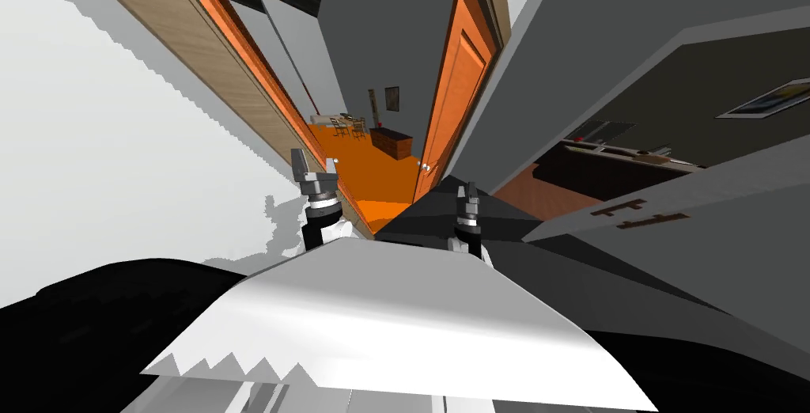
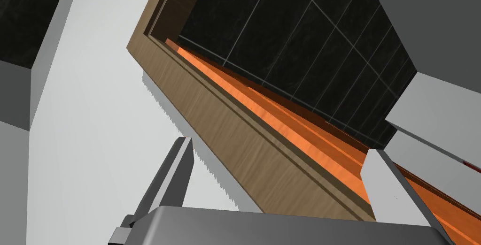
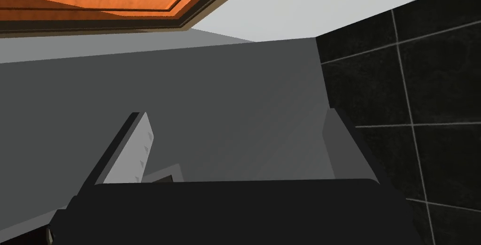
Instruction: Push the door open
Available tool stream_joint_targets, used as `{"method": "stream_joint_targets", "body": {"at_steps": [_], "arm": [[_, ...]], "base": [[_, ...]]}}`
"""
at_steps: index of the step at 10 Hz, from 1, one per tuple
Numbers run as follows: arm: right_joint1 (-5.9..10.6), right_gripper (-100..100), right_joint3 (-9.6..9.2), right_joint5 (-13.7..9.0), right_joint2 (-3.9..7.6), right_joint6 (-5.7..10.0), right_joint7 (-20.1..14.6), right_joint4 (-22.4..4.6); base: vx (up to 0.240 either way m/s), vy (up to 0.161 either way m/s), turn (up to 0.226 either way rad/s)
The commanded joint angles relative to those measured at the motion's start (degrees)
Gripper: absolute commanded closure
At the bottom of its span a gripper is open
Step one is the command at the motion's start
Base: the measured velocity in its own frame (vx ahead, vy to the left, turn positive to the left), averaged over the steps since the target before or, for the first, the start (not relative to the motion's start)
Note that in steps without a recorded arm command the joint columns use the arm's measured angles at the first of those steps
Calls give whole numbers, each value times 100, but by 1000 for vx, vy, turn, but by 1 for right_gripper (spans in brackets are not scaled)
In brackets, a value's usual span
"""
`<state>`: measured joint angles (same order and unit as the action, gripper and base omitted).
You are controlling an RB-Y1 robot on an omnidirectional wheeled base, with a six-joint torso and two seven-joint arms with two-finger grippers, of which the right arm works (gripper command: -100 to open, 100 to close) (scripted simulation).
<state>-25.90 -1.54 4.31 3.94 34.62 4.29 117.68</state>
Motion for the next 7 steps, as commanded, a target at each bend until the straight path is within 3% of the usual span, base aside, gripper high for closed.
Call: {"method": "stream_joint_targets", "body": {"at_steps": [1, 7], "arm": [[-6, -100, 11, 133, 32, 94, 177, -167], [124, -100, 86, 685, 118, 373, 873, -917]], "base": [[128, -93, 77], [123, -79, 85]]}}
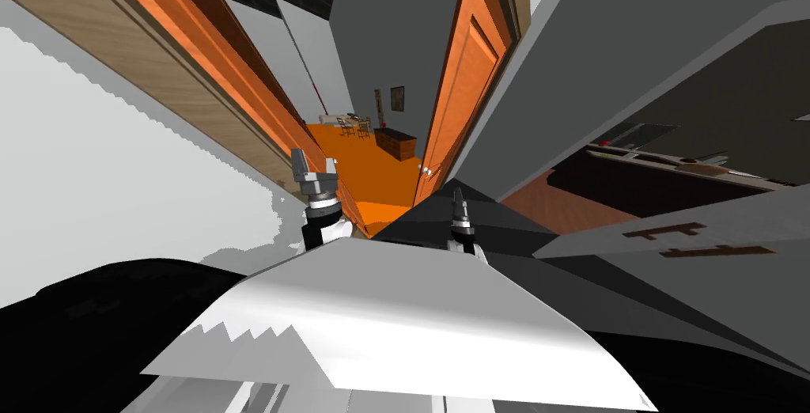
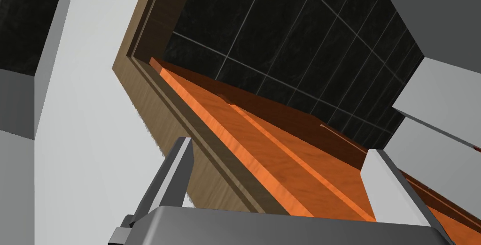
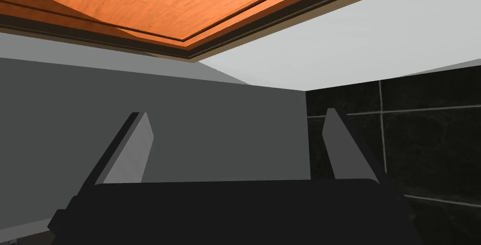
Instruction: Push the door open
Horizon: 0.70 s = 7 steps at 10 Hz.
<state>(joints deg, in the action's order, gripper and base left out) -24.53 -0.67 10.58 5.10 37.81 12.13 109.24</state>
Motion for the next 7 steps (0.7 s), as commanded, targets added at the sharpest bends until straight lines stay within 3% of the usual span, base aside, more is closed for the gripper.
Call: {"method": "stream_joint_targets", "body": {"at_steps": [1, 7], "arm": [[4, -100, 10, 131, 10, 91, 180, -171], [125, -100, 80, 645, 50, 350, 828, -869]], "base": [[106, -77, 58], [101, -77, 78]]}}
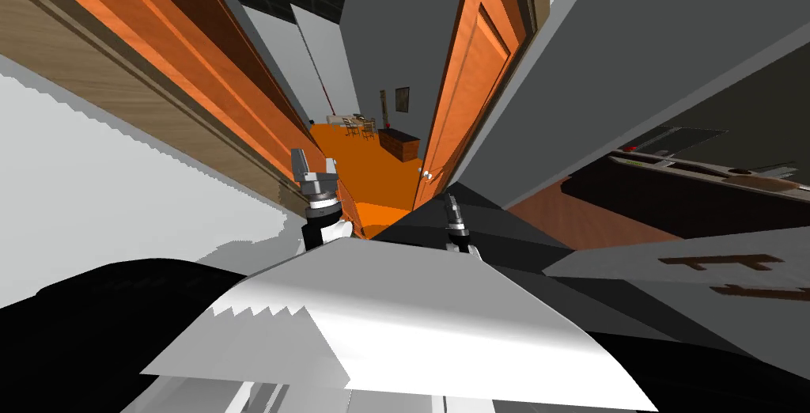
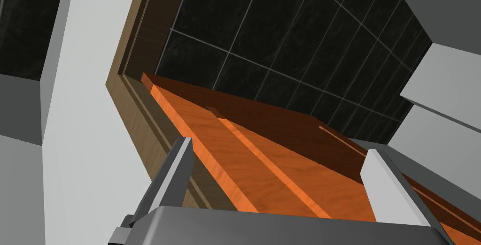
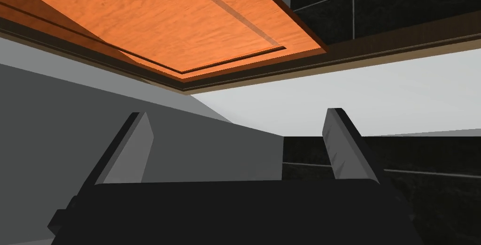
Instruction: Push the door open
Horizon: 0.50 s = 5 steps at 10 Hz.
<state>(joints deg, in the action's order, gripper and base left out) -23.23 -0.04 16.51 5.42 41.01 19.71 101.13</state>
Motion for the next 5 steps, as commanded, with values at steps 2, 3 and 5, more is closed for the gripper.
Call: {"method": "stream_joint_targets", "body": {"at_steps": [2, 3, 5], "arm": [[30, -100, 36, 201, 24, 104, 258, -261], [47, -100, 46, 276, 28, 142, 352, -362], [83, -100, 67, 425, 27, 217, 539, -565]], "base": [[97, -82, 58], [81, -70, 73], [79, -70, 67]]}}
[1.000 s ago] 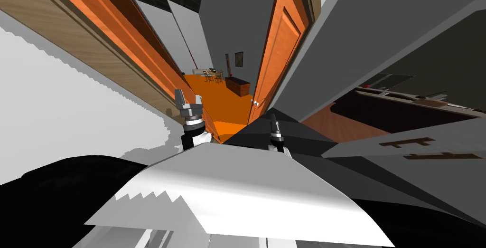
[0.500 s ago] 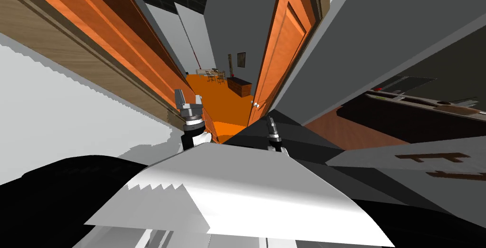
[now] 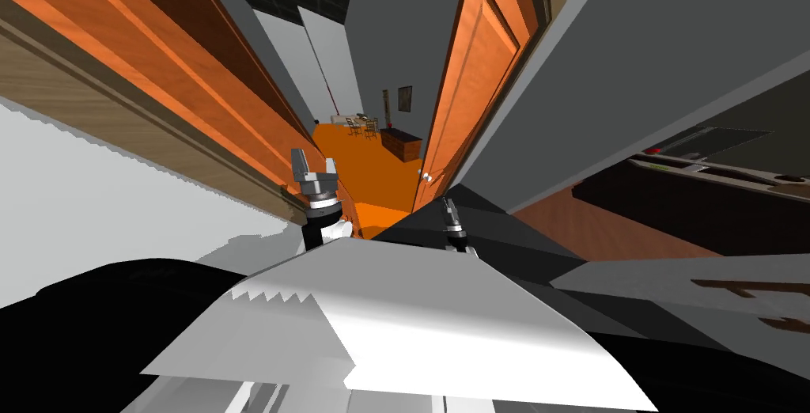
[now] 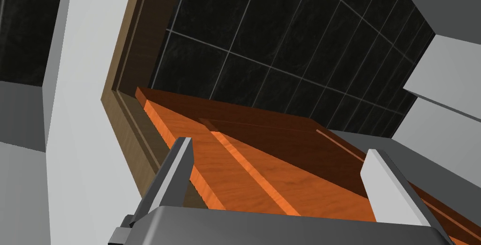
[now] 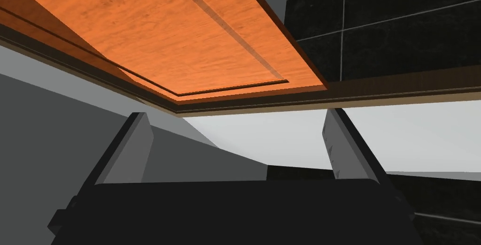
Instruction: Push the door open
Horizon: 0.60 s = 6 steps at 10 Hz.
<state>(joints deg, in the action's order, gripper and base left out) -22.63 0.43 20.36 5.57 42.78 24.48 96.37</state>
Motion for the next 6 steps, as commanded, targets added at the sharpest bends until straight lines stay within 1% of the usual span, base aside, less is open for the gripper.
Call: {"method": "stream_joint_targets", "body": {"at_steps": [1, 2, 3, 4, 5, 6], "arm": [[41, -100, 30, 114, 12, 78, 156, -189], [58, -100, 41, 189, 12, 115, 250, -290], [93, -100, 61, 338, 11, 190, 438, -493], [93, -100, 61, 338, 11, 190, 438, -493], [128, -100, 81, 483, 3, 264, 621, -689], [145, -100, 91, 555, -1, 300, 712, -788]], "base": [[85, -80, 60], [86, -68, 72], [107, -102, 120], [91, -97, 47], [102, -90, 81], [93, -113, 84]]}}
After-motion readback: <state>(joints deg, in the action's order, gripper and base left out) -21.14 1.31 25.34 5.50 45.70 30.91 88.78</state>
